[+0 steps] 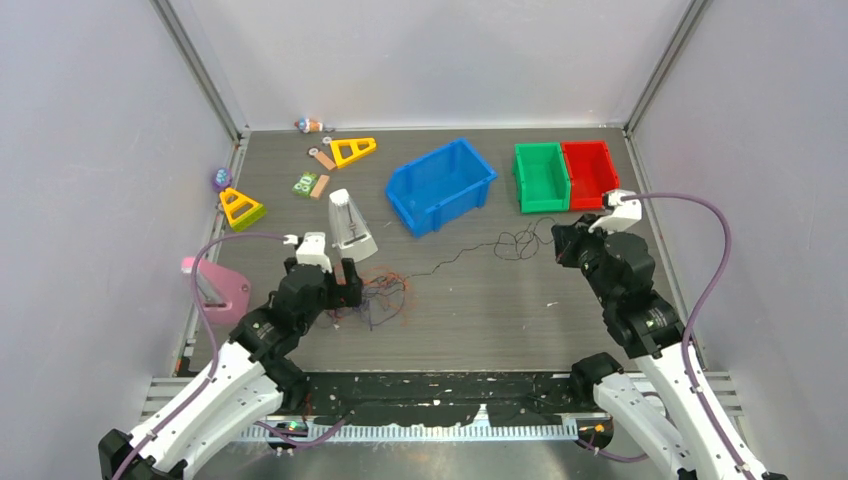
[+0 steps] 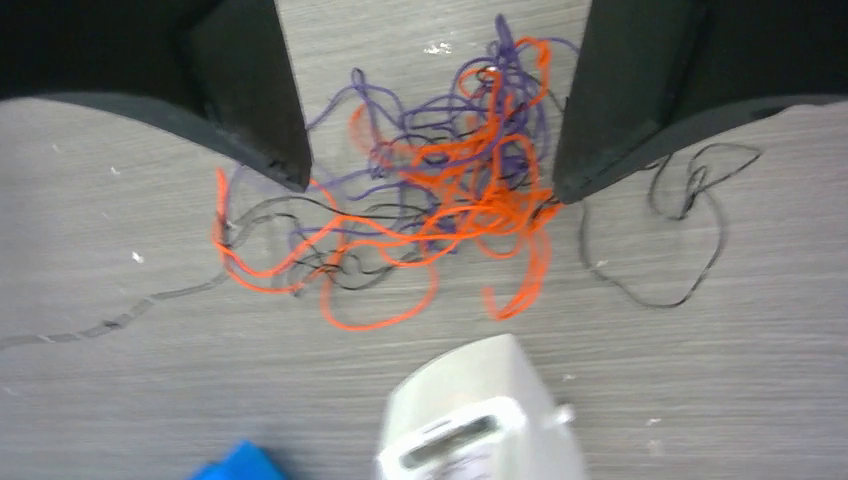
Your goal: Untangle the cables
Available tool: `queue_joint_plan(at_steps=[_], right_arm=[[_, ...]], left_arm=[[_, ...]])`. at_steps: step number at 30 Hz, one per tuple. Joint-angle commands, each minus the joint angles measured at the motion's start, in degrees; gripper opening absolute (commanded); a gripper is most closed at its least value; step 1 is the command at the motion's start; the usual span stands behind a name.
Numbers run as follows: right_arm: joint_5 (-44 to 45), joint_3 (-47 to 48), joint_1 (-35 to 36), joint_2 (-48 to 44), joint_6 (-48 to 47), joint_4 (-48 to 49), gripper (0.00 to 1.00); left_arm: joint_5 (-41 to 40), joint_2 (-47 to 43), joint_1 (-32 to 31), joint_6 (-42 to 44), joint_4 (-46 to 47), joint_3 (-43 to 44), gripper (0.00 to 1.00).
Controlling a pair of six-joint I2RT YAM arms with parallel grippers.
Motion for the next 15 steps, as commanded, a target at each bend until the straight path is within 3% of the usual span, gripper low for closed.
queue_joint_plan(at_steps=[1, 3, 10, 15], right_arm=[[-12.08, 5.54, -0.16, 1.47, -3.36, -1.56, 0.05], [-17.51, 6.82, -0.17, 1.91, -3.66, -2.09, 0.05], [-22.69, 10.88, -0.15, 4.59, -3.32, -3.68, 0.05], [-23.82, 12.67, -0.16, 5.71, -2.97, -3.7, 0.05]], left_arm=[[14.53, 0.32, -0.58, 6.36, 11.75, 2.07, 0.99], [17.51, 1.75, -1.84, 8.33, 15.07, 2.87, 1.0], [31.24, 14.89, -5.44, 15.7, 28.72, 7.71, 0.99], [33.11, 27.68, -9.49, 22.07, 33.9, 14.28, 1.0]])
